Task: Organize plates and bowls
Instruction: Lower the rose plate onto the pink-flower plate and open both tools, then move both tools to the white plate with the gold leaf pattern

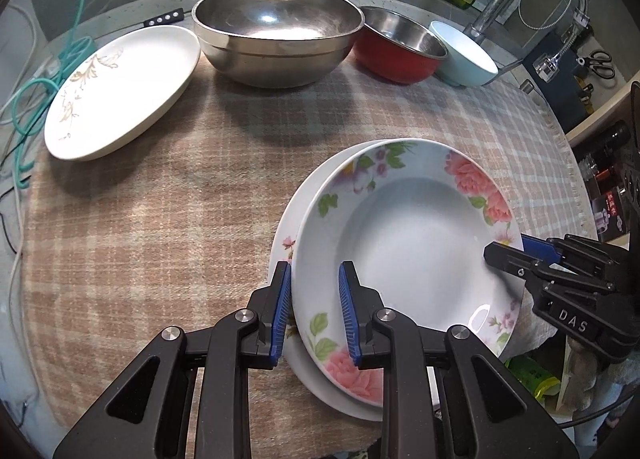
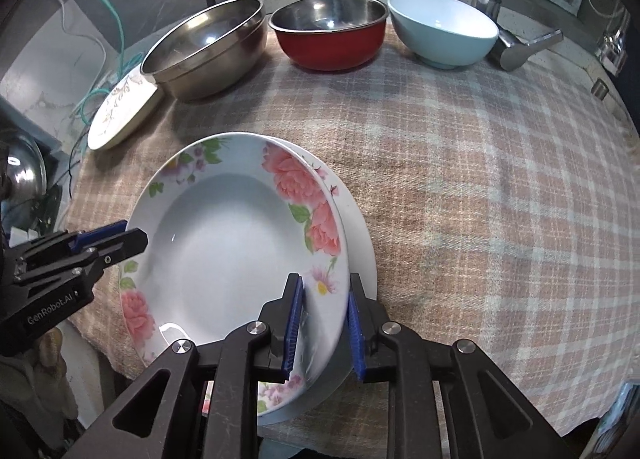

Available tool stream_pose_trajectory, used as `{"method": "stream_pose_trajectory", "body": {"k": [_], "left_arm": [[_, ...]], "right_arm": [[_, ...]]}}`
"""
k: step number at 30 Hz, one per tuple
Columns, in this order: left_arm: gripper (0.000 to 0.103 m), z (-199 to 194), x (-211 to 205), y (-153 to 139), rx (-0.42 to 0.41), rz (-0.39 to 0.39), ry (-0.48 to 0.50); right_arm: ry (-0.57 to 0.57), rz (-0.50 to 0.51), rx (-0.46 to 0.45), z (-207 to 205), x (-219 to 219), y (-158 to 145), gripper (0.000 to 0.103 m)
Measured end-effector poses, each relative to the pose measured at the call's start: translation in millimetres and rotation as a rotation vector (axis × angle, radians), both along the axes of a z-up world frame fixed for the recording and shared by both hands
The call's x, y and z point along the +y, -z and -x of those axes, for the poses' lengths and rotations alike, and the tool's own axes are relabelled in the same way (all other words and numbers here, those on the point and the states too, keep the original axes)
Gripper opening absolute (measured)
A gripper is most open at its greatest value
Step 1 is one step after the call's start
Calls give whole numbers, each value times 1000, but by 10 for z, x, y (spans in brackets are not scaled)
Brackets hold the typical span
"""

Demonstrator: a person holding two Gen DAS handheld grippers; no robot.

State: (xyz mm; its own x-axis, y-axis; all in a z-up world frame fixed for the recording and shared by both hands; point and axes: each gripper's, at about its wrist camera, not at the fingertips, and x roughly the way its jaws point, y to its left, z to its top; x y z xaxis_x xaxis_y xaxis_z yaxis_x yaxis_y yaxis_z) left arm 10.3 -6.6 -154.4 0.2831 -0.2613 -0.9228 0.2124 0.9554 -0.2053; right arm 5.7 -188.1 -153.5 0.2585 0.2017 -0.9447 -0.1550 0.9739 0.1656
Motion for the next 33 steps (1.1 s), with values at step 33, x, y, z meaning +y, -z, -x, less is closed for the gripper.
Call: {"method": "stream_pose_trajectory", "body": {"k": [33], "left_arm": [[22,-78,537,-207,-43,61,-90]], "right_arm": [[9,-15,-73,-57,162,-278,36]]}}
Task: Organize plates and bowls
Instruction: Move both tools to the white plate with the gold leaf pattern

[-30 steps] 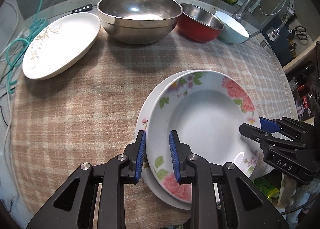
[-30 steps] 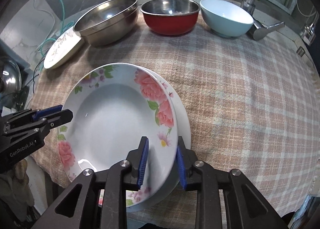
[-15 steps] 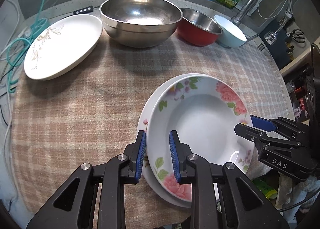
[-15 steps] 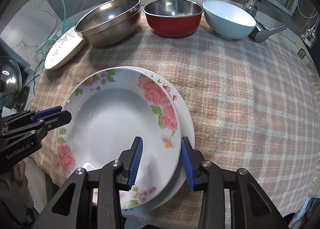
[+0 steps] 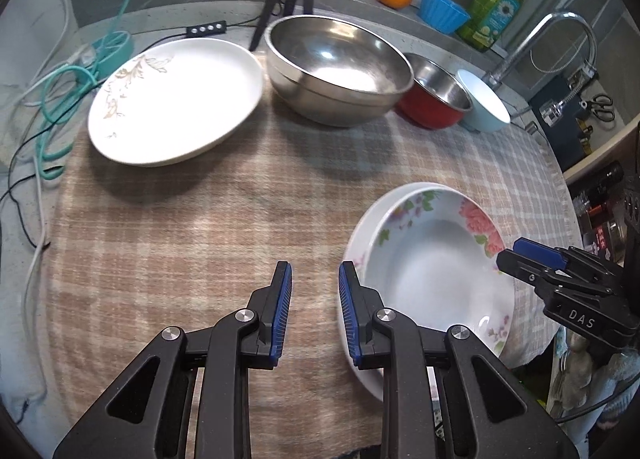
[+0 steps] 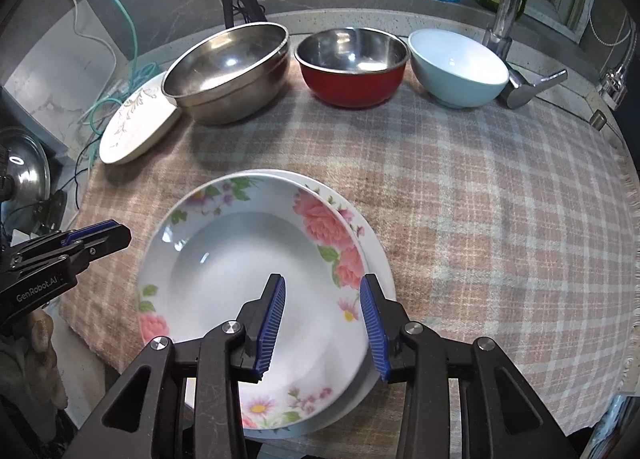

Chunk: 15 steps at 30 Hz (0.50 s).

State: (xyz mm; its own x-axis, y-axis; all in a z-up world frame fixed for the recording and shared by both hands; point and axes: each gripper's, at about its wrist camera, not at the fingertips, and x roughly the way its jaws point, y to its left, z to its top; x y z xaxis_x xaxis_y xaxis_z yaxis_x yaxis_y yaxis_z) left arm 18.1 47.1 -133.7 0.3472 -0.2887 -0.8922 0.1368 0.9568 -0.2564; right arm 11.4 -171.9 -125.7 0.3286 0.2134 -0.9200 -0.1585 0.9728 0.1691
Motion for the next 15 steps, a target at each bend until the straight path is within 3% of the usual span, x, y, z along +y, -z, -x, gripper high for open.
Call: {"method": "stream_pose_trajectory", "body": {"k": [15], "left_arm": [[22,-182,765,-121,-36,18,-91]], "right_arm": [[-12,-200,-53,-147,584,-295,36]]}}
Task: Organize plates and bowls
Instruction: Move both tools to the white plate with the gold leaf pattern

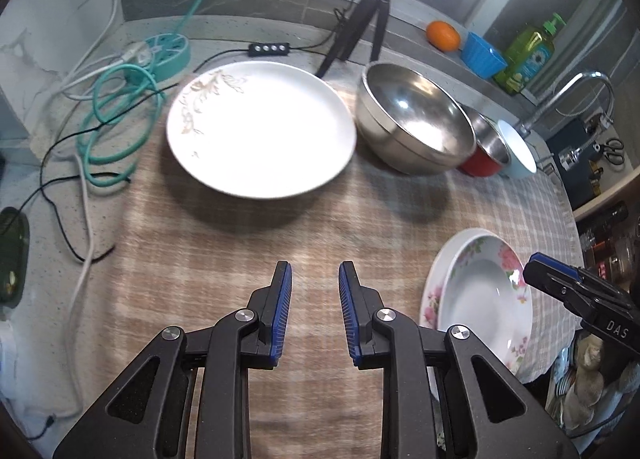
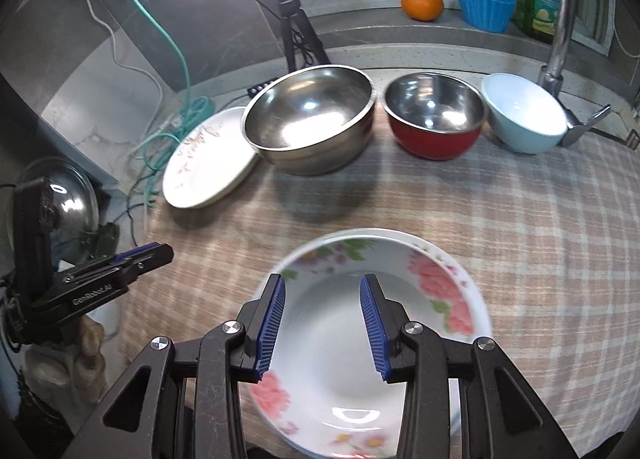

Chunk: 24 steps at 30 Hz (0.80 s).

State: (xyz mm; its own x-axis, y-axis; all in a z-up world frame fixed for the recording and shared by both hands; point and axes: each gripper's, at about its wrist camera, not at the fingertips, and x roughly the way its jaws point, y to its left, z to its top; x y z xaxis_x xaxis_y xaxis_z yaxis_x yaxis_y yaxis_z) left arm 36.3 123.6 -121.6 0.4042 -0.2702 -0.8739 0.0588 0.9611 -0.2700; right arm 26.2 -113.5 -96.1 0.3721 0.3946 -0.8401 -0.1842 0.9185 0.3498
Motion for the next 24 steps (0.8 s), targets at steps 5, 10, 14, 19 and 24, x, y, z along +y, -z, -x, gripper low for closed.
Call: {"method": "stream_pose_trajectory", "body": {"k": [5,10,14,19,24], "left_arm": [[22,-167,271,-92,-37,-12,-17],[22,-355,528,-175,-70,-51,-14],[22,-498,705,-185,-79,-56,-8],[23,-695,867,-172,-90,-61,8],[22,-955,938,-95,-87,-62,26]], "right_arm": [[-7,-32,-9,-56,254,-17,36],[-18,-58,7,-170,510,49,36],[-11,-76,20,-265,680,106,36],[14,-88,53,-432,891,222,36],[34,-84,66,-567,1044,319,35]]}}
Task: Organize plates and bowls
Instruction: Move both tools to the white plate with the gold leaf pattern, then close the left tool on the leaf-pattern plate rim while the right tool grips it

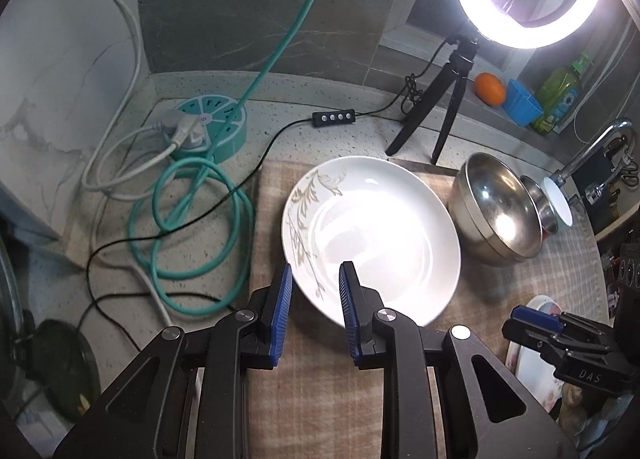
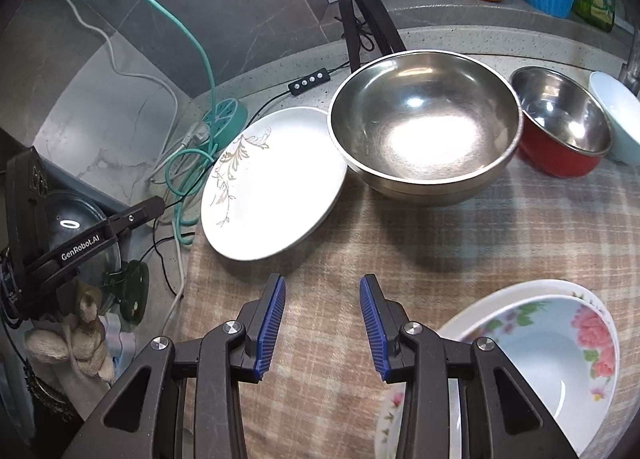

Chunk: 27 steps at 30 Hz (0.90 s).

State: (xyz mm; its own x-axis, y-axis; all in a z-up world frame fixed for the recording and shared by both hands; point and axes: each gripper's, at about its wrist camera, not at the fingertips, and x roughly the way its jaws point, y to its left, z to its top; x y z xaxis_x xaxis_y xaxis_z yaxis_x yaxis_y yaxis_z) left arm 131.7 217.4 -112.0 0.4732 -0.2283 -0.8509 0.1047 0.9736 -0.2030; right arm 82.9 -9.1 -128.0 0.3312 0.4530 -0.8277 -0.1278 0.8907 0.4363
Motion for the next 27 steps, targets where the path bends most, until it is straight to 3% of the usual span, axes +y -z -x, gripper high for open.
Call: {"method": "stream_pose_trajectory", "body": {"k": [14,27], "left_arm": [[23,-818,-30,223,45,-17,105],[23,-1099,-198,436,93,-69,174]], "right_arm": [[97,-26,44,-278,168,214,34],[150,-8,81,-455,267,426,33]]}}
